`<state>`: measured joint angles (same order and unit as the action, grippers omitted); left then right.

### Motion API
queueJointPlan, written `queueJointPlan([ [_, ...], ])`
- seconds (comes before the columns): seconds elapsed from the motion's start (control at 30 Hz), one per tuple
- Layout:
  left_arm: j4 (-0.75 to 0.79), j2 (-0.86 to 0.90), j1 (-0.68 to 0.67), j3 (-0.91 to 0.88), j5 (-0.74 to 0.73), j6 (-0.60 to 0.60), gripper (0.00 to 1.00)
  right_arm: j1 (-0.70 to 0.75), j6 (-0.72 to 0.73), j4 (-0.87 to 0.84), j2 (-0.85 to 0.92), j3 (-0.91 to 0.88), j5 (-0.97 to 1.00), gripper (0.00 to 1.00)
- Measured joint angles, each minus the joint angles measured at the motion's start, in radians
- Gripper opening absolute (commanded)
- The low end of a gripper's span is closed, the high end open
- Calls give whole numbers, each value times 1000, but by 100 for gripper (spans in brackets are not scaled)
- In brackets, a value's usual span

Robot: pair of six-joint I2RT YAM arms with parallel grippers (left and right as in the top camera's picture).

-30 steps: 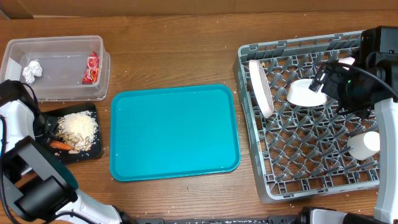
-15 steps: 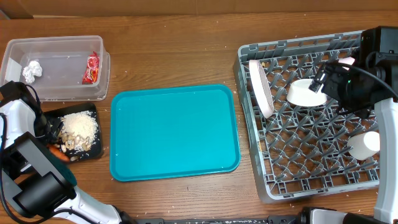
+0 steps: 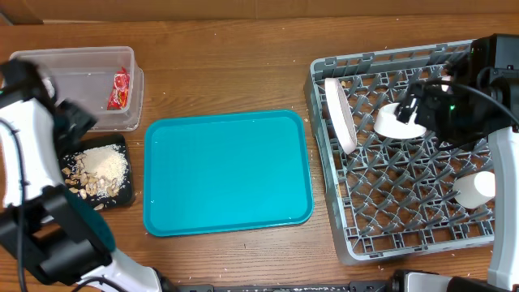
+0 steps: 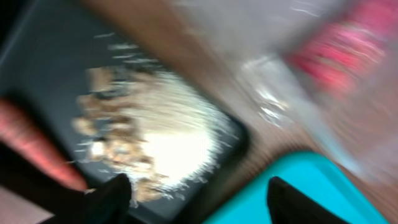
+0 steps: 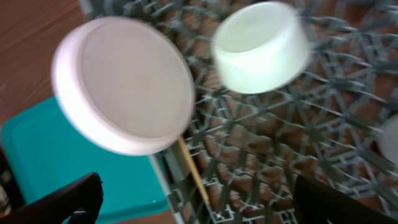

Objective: Sort waste into correct bins and load items into the dishwasher

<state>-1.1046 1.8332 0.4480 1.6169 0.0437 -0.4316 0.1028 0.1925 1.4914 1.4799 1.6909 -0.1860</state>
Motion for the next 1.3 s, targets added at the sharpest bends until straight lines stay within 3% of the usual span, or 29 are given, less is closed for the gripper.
queueJointPlan([
  [0.1,-98,-50,-182,43,-56,160,83,-34,-109,-11,2,0,-122,100],
  [0.23,-275,-62,-372,68,-86,261,85,-126,-182,-26,3,0,-160,100],
  [0.4,-401,-62,-492,69,-69,292,87,-164,-206,1,8,0,-97,100],
  [0.7,-517,-63,-507,69,-27,285,88,-164,-209,-22,15,0,-77,100],
  [1.07,-542,-73,-507,69,-24,278,89,-164,-210,13,17,-25,-114,100],
  [1.3,-541,-276,-507,69,-24,269,91,-164,-198,64,-13,-46,-101,100],
])
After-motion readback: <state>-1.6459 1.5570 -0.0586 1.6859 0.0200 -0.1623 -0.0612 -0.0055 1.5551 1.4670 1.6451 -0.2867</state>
